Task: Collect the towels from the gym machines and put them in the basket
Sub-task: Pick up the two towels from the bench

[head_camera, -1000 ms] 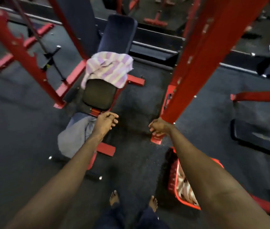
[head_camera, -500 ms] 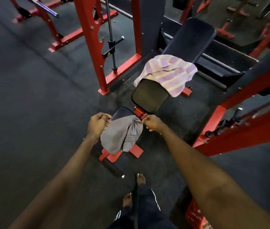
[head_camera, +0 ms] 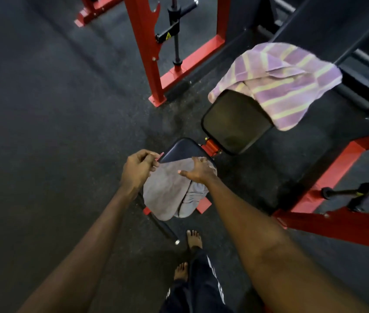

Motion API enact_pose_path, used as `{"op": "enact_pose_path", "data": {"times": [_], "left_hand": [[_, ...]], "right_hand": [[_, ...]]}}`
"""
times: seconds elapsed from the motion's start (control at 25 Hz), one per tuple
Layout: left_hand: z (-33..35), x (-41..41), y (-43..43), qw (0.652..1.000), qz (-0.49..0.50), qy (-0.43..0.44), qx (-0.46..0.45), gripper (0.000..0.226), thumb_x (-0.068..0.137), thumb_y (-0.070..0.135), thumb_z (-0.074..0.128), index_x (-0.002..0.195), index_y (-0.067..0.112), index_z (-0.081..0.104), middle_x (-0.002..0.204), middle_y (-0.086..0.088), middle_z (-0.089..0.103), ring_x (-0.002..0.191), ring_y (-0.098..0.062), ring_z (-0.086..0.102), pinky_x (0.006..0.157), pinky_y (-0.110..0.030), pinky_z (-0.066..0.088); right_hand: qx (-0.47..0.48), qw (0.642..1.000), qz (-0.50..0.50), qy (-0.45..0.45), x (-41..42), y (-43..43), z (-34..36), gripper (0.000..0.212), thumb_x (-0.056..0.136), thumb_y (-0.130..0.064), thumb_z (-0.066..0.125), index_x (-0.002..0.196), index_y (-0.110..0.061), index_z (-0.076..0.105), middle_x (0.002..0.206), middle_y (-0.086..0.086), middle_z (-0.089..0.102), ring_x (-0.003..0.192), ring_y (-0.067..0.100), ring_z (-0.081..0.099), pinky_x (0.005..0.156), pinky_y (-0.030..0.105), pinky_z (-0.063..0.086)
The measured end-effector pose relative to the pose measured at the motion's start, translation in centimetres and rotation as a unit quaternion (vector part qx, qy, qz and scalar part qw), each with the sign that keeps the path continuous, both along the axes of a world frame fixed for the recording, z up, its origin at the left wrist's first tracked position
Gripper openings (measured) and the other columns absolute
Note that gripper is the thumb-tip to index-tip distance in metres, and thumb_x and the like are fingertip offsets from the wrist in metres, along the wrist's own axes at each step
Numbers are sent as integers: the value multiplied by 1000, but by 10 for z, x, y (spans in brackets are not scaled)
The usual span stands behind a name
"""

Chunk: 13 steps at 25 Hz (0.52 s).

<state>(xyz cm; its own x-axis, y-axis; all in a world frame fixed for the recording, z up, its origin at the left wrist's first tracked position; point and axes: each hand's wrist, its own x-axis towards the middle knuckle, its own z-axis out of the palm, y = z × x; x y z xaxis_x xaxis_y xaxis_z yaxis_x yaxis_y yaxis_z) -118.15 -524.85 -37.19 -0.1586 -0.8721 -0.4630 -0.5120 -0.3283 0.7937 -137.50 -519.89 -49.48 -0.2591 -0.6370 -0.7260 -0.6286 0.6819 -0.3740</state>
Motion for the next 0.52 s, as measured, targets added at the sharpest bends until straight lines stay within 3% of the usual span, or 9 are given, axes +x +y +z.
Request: {"op": "enact_pose_path", "data": {"times": [0.12, 0.2, 0.28, 0.4, 0.52], "left_hand": [[-20, -8, -14, 1000, -7, 13, -1, 19, 95, 19, 55, 86, 20, 72, 73, -1, 70, 66, -12, 63, 58, -24, 47], [-32, -10, -23, 1000, -15, 15, -1, 19, 94, 21, 55, 86, 21, 72, 74, -1, 71, 68, -14, 65, 60, -26, 48], [-40, -10, -29, 1000, -17, 15, 1, 20, 94, 21, 55, 85, 23, 73, 73, -1, 72, 69, -14, 65, 61, -26, 48], [-49, -9, -32, 999, -30, 17, 8, 22, 96, 18, 53, 86, 21, 72, 73, 0, 70, 67, -10, 63, 60, -22, 48], [-53, -12, -32, 999, -43, 11, 16, 22, 97, 18, 52, 86, 19, 72, 72, 1, 69, 63, -7, 62, 58, -19, 47]], "right_hand": [[12, 999, 44, -19, 10, -7, -34, 114, 76, -69, 68, 160, -27, 4, 166, 18, -10, 153, 39, -7, 122, 54, 10], [21, 997, 69, -18, 19, -8, -63, 113, 74, -70, 70, 160, -28, 9, 165, 15, -19, 152, 42, -12, 122, 57, 8], [25, 997, 66, -8, 31, -5, -88, 100, 77, -57, 73, 157, -29, 21, 165, 8, -19, 150, 44, -13, 120, 58, 11], [-25, 998, 47, 43, 45, -5, -120, 63, 88, -31, 60, 146, -17, 39, 162, 14, 11, 148, 46, 17, 121, 53, 18], [-43, 998, -14, 41, 33, 2, -110, 49, 92, -18, 47, 140, -9, 45, 151, 17, 36, 137, 39, 39, 113, 46, 33]]}}
